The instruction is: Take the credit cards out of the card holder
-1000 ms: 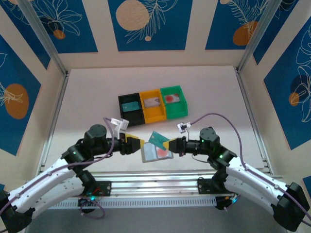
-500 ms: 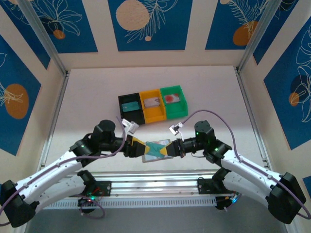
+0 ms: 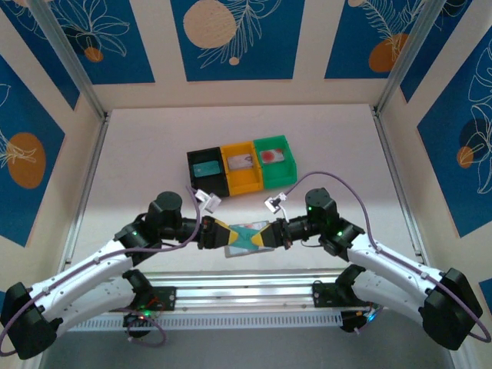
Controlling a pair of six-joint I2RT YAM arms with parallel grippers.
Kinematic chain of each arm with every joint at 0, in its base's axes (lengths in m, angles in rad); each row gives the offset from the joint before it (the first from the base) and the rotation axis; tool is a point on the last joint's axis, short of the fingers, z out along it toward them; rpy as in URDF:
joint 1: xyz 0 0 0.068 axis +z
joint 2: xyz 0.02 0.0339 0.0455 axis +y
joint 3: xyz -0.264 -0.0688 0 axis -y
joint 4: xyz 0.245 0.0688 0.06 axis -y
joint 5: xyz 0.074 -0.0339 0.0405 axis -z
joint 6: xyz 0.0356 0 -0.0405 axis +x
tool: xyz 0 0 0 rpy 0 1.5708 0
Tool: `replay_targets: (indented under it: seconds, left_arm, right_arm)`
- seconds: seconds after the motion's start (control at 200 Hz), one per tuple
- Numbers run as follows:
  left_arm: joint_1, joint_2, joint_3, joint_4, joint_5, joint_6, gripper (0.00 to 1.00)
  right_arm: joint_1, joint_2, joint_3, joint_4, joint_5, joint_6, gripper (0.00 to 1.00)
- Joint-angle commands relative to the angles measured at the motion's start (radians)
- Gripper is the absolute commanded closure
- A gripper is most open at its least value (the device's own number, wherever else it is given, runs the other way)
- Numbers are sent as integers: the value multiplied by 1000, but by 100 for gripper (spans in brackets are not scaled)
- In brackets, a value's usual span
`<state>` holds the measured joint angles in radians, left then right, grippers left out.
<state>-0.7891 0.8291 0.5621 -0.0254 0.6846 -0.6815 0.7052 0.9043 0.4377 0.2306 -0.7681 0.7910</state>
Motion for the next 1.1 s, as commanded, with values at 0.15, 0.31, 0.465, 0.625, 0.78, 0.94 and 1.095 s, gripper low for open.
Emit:
replay_targets:
  seconds: [0.15, 0.31, 0.465, 0.625, 0.78, 0.94, 1.095]
  left_arm:
    - [8, 8, -14, 61, 39, -6, 79]
    - [8, 10, -12, 58, 32, 0, 100]
    - [8, 6, -3, 5, -20, 6, 100]
    - [8, -42, -68, 106, -85, -76, 100]
    - [8, -80, -123, 205, -121, -124, 100]
    - [8, -64, -121, 245, -70, -120, 100]
    - [8, -70, -101, 186, -80, -78, 100]
  right_arm:
    - [13, 8, 30, 9, -20, -23, 100]
    - [16, 13, 33, 0, -13, -28, 100]
    - [20, 21, 38, -6, -2, -32, 100]
    - [23, 27, 45, -18, 17, -38, 100]
    - [28, 35, 55, -35, 40, -42, 100]
    - [31, 39, 64, -61, 62, -56, 100]
    - [31, 38, 76, -107, 105, -76, 96]
